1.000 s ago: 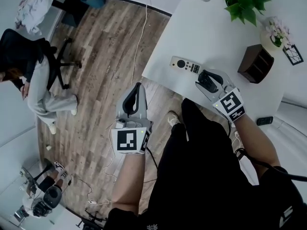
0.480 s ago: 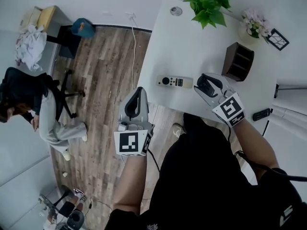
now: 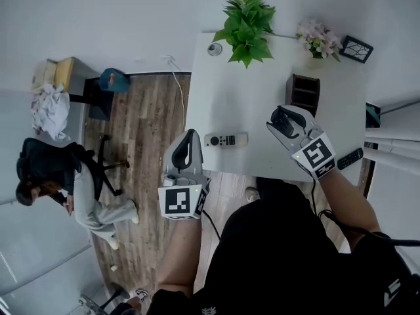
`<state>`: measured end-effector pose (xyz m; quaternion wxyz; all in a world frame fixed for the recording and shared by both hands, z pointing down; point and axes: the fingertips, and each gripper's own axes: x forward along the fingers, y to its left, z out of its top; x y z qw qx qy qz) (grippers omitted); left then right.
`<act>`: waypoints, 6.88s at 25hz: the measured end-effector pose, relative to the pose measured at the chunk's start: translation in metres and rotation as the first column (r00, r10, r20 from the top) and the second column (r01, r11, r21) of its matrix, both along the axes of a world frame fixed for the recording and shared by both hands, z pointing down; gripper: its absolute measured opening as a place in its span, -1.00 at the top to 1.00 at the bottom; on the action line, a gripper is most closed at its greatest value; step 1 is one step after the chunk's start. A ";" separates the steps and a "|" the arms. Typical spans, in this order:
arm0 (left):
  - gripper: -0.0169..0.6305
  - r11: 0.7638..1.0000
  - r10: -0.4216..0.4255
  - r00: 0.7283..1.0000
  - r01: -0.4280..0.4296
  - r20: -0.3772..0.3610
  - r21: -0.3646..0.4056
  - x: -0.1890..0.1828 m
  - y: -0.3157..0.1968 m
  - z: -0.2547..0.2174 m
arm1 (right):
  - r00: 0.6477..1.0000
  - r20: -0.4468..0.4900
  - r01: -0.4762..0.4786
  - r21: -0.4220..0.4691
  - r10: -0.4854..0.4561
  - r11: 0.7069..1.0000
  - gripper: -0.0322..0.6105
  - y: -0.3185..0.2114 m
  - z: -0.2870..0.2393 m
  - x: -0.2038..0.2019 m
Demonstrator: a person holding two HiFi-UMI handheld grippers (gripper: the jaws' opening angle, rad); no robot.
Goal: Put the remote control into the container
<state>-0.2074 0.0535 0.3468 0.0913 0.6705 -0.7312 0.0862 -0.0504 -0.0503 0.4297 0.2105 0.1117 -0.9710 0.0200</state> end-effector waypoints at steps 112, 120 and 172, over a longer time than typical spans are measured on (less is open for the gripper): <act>0.94 0.895 0.444 0.894 -0.438 -0.062 0.087 0.070 -0.220 0.013 | 0.796 -0.068 -0.601 0.027 0.601 0.799 0.11 -0.172 0.046 0.078; 0.94 0.853 0.515 0.856 -0.507 -0.043 0.126 0.086 -0.227 -0.005 | 0.754 -0.010 -0.653 0.101 0.657 0.750 0.11 -0.162 -0.006 0.102; 0.94 0.653 0.757 0.653 -0.757 -0.005 -0.003 0.457 -0.221 0.046 | 0.548 -0.145 -0.828 -0.234 0.823 0.510 0.01 -0.039 0.144 0.482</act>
